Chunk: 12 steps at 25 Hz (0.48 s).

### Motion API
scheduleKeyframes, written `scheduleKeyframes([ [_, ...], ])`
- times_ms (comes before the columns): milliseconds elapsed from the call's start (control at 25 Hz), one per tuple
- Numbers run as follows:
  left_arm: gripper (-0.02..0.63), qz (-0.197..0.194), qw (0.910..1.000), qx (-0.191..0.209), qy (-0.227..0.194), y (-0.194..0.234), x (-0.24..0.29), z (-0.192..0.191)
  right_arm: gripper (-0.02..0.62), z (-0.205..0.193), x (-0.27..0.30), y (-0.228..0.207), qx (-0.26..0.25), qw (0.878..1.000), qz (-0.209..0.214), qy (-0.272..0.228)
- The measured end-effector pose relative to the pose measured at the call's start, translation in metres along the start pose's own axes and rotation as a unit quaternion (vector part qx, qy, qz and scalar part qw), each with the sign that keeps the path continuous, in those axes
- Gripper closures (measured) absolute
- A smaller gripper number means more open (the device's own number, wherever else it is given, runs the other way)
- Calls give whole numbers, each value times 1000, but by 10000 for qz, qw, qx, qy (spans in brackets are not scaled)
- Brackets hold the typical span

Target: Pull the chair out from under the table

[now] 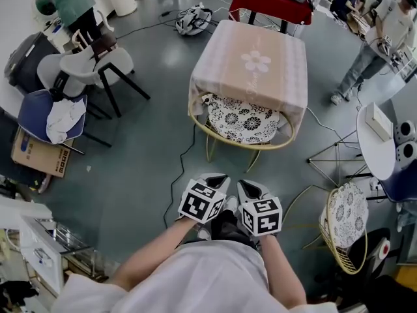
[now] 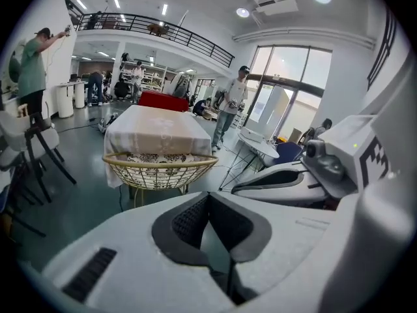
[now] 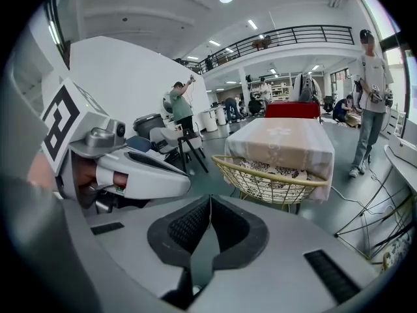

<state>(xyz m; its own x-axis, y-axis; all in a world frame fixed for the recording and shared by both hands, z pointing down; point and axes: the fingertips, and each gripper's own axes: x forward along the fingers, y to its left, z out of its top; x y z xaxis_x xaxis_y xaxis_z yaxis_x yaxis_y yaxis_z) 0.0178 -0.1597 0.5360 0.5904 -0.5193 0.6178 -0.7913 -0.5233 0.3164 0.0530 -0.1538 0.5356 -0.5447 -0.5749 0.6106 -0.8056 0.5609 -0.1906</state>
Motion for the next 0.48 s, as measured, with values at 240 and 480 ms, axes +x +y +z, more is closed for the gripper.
scheduleKeyframes([
  [240, 601, -11, 9998, 131, 146, 21, 25, 16, 591, 16, 23, -28, -328, 9994, 15, 146],
  [480, 600, -19, 9959, 768, 477, 37, 48, 27, 591, 31, 41, -50, -1015, 9943, 71, 306],
])
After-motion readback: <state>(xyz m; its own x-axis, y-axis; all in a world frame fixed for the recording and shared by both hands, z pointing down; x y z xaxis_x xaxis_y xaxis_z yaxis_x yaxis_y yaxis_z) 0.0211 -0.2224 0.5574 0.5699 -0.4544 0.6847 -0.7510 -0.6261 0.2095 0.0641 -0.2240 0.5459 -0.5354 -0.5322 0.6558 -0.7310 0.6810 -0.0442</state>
